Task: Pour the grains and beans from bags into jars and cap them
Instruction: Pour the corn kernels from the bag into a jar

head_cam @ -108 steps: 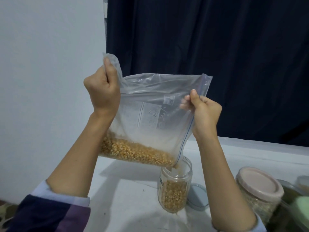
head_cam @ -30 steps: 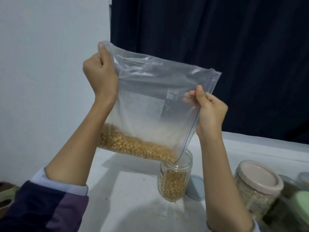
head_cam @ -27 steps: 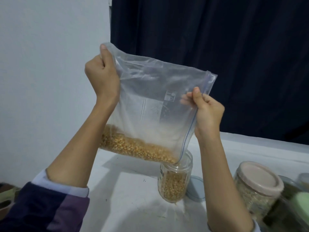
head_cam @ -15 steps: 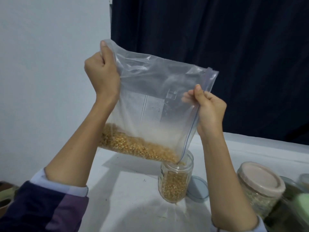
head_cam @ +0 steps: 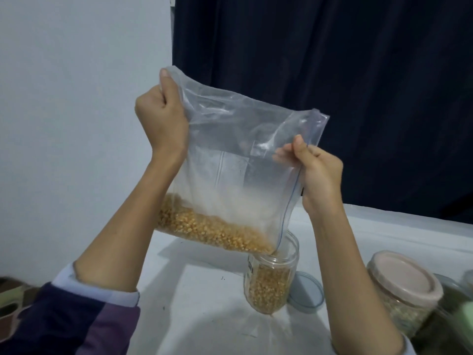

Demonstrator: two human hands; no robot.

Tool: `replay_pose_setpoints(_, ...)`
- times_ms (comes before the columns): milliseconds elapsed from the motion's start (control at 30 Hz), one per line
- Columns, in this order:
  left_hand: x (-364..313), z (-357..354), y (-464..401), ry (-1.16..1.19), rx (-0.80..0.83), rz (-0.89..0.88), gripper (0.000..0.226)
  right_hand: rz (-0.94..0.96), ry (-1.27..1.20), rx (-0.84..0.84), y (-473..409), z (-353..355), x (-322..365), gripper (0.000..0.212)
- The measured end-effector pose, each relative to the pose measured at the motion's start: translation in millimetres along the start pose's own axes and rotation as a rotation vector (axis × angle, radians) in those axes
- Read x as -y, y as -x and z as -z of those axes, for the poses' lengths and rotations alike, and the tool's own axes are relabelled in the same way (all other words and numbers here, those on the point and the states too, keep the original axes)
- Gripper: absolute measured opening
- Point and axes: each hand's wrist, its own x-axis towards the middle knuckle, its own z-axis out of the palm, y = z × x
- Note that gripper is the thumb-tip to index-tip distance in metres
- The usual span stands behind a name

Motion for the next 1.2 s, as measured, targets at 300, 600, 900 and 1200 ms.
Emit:
replay_pose_setpoints(300, 2.6, 1.0, -0.3, -0.015, 0.007, 0.0, 0.055, -0.002, -0.008, -0.034, -0.8, 5.1, 0.7, 0.016)
replay_pose_setpoints(600, 4.2, 3.1, 1.4, -0.012, -0.007, 0.031, 0.055, -0.029, 0.024, 0.01, -1.8, 5.6, 5.0, 0.017)
replay_pose_setpoints(900, 0.5, 0.3, 2.7, -0.021, 0.001, 0.022, 0.055, -0.051, 0.015, -0.002, 1.0, 5.8, 2.4, 0.017)
replay_pose_setpoints(1200, -0.9, -0.6, 6.6, -0.021, 0.031, 0.04, 0.055, -0.06, 0.008, -0.038, -1.6, 9.9, 2.8, 0.018)
